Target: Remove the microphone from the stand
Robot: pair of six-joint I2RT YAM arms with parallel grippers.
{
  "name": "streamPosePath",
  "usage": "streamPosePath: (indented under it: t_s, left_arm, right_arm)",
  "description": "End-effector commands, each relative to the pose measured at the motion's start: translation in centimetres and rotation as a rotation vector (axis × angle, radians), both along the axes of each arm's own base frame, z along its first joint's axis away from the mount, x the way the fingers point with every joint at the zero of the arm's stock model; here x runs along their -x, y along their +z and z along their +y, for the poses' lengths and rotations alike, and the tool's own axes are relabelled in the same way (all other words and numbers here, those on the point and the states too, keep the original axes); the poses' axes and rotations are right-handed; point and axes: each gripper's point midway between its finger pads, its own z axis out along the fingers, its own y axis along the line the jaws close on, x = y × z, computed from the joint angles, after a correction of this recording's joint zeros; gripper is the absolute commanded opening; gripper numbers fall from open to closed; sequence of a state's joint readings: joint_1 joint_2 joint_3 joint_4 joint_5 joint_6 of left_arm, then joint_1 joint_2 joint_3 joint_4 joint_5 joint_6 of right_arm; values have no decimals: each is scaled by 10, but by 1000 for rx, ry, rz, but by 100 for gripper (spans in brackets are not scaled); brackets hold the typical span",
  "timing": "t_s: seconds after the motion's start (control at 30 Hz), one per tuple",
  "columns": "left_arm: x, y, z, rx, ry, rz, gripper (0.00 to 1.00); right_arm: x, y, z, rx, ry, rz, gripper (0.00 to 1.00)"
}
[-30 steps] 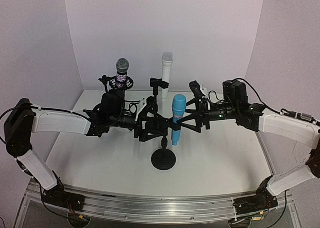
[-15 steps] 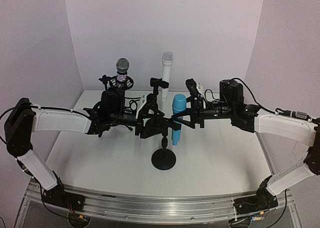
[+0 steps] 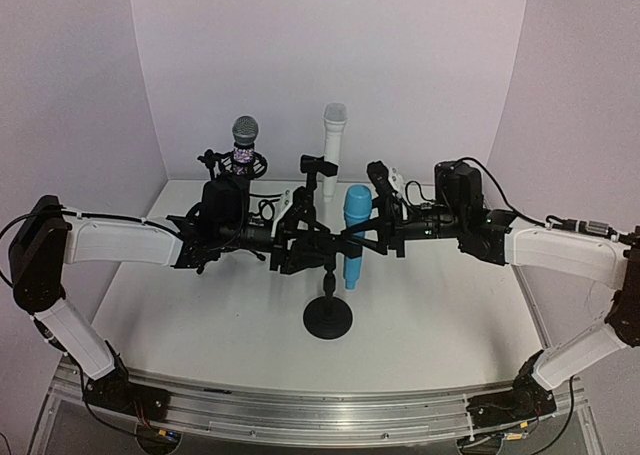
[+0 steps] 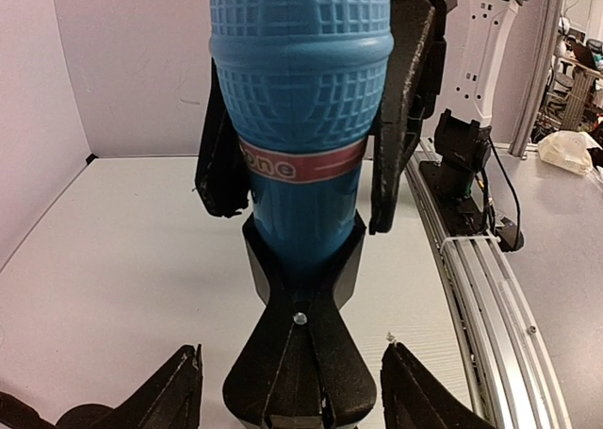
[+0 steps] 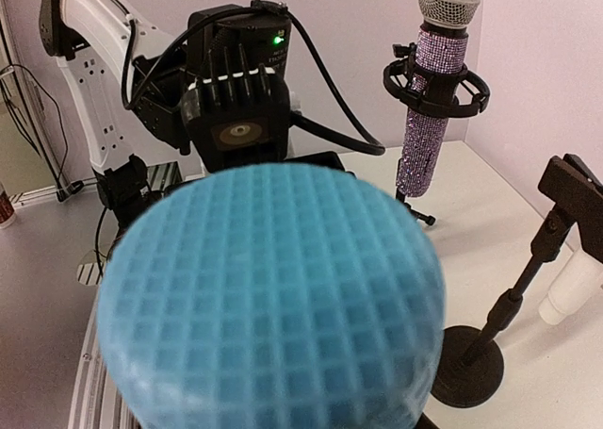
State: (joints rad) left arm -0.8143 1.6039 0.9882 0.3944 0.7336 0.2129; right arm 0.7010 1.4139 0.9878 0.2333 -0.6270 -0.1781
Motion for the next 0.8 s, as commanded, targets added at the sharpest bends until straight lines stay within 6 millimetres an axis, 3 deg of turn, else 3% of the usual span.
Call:
streamPosePath:
  t_s: [0.0,0.33,0.6,0.77]
  left_arm:
    - [0,25,-1,59,-19,-66,61]
    - [9,26,0,63,-66,-74,39]
    - [9,24,0,60,-67,-73,2]
    - [7,22,0,54,-56,-78,0]
  right_arm:
    - [-2,10,2,-22,3,-41,37]
    - [-2,8,2,-17,5,-44,29]
    - [-2,6,2,-16,2,-42,24]
    - [-2,9,0,-20,-7,-40,15]
